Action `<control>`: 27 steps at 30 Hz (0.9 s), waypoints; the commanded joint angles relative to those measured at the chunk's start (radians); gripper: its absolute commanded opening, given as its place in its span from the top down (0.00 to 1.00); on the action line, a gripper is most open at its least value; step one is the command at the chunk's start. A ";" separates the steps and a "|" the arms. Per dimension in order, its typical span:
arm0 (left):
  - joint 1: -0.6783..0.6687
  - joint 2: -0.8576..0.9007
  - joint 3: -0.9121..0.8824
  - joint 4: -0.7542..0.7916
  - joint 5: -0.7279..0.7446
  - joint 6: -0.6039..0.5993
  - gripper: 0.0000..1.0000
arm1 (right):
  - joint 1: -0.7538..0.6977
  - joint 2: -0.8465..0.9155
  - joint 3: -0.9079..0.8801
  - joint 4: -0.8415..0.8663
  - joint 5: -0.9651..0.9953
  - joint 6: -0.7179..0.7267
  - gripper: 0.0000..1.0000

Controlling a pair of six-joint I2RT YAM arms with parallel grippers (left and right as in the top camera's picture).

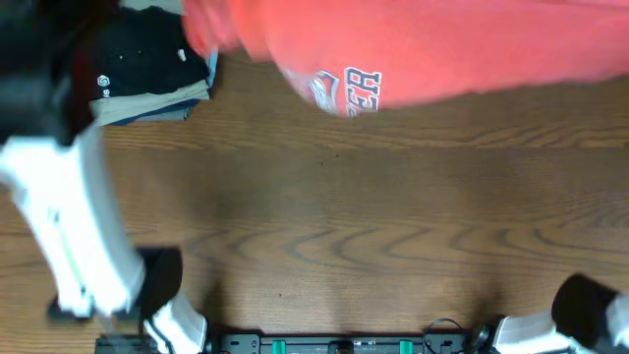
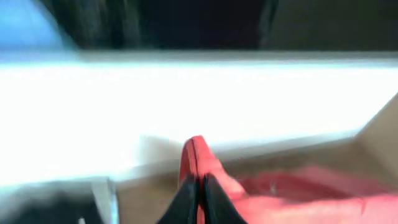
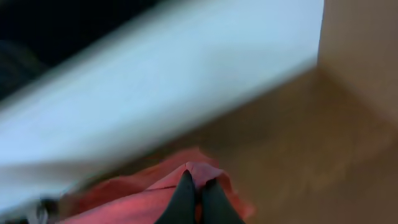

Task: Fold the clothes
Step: 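Swing the stretched T-shirt and lay it flat on the table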

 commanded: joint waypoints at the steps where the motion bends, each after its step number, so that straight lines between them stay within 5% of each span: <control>1: 0.009 0.145 -0.098 -0.090 -0.005 0.003 0.94 | -0.002 0.068 -0.132 -0.024 0.028 -0.022 0.99; 9: 0.007 0.266 -0.149 -0.325 0.053 0.007 0.94 | -0.002 0.066 -0.393 -0.051 0.023 -0.031 0.99; 20: 0.001 0.053 -0.149 -0.582 0.077 0.029 0.94 | -0.002 -0.043 -0.417 -0.180 0.034 -0.037 0.99; 27: -0.058 -0.085 -0.227 -0.582 0.065 0.033 0.94 | -0.002 -0.167 -0.419 -0.287 0.119 -0.037 0.99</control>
